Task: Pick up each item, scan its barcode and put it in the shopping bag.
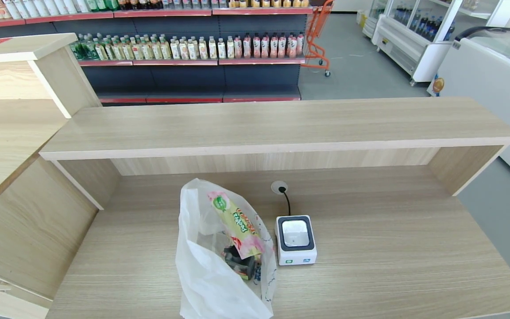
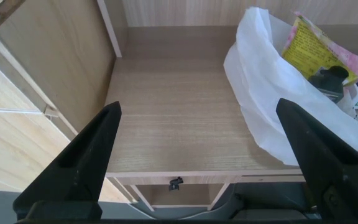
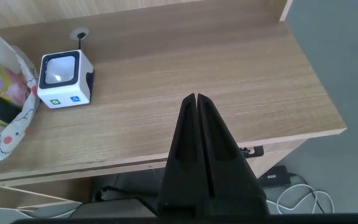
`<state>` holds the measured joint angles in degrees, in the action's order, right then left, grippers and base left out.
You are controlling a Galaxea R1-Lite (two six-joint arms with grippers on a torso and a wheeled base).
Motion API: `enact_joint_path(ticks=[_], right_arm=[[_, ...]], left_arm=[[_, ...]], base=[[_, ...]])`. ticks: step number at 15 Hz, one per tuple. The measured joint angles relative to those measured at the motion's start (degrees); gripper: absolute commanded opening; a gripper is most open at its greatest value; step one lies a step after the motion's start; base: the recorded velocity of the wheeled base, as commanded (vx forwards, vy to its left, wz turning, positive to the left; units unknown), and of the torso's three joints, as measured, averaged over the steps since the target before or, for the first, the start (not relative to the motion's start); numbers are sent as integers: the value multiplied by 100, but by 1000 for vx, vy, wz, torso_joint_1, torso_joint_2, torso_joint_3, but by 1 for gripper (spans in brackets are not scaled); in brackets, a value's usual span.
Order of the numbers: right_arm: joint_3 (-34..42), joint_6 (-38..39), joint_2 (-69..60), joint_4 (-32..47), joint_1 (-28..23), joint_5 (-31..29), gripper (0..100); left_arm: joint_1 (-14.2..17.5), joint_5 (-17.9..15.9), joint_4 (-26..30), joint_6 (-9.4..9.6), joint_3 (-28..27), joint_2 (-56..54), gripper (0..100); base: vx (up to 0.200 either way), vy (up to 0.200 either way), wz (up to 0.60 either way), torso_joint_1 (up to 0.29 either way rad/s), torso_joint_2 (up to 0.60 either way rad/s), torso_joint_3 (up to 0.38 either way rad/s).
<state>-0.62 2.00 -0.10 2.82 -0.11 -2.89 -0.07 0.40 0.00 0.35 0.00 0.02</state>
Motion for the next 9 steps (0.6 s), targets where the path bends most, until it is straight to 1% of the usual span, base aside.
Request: enact_joint_path(ticks=[9], right_arm=[[0, 13, 0, 2, 0, 0, 0]], left_arm=[[2, 2, 0, 0, 0, 0, 100]], base=[[0, 0, 0, 0, 0, 0]])
